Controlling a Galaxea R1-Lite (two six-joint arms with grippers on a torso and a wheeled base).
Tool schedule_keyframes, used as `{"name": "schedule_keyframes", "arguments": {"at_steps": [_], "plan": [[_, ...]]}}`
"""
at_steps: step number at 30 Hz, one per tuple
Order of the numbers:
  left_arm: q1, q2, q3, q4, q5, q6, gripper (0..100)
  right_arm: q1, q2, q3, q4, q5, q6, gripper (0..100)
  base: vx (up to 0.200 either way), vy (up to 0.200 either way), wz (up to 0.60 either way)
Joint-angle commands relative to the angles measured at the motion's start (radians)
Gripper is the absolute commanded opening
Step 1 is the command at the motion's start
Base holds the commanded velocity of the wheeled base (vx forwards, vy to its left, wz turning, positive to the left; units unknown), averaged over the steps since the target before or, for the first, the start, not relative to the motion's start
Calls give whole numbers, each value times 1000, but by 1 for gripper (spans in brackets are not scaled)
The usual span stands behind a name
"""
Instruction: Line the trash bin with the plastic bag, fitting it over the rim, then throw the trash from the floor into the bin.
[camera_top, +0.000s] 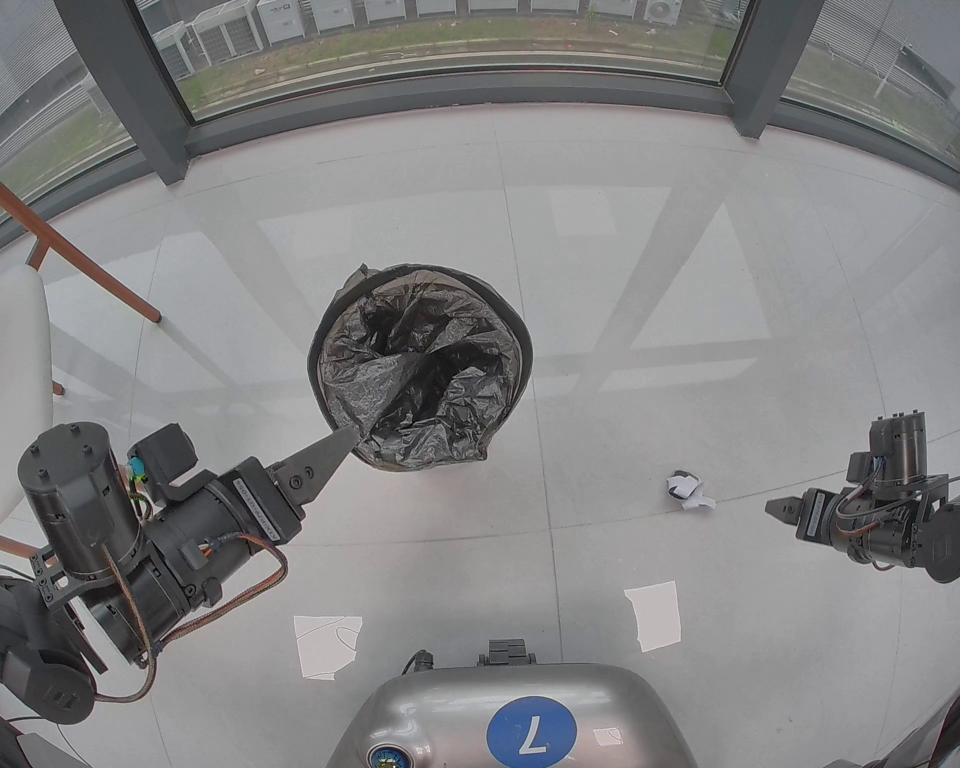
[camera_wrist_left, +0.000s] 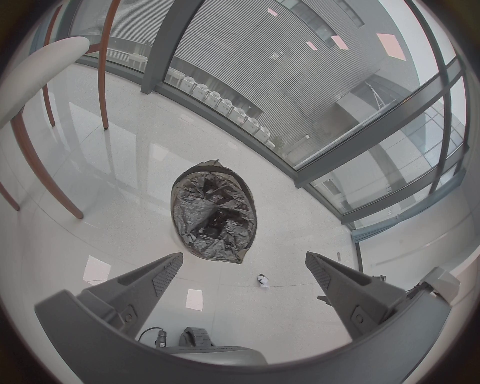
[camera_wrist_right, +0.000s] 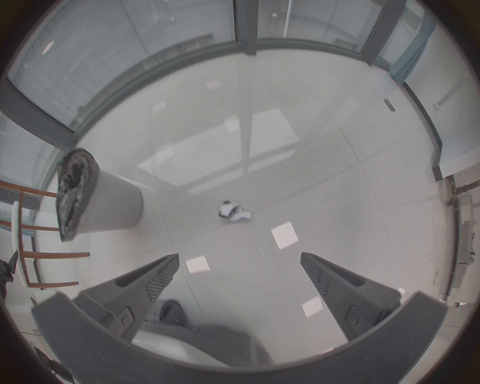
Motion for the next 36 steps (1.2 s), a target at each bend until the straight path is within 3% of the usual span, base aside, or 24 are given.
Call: {"name": "schedule_keyframes", "arguments": {"at_steps": [1,7,11,16,20,25,36], "plan": [[9,-5,-72,0,-47,-56,100,2,31,-6,-76,16,-13,100,0,0,0],[34,-9,-118,60,-55,-52,100,1,65,-15,-83,20,-44,100,0,0,0],[31,-57,-153,391,-56,69,100,-1,96,-6,-88,28,-56,100,0,0,0],[31,-79,-241,611,-56,77,100,10,155,51,-231,30,-60,100,0,0,0],[29,-79,-230,627,-56,77,100,24,221,212,-522,33,-77,100,0,0,0],[29,-75,-227,629,-50,77,100,8,303,313,-806,108,-108,100,0,0,0],[28,-66,-204,629,-55,77,100,-38,356,293,-824,111,-106,100,0,0,0]]}}
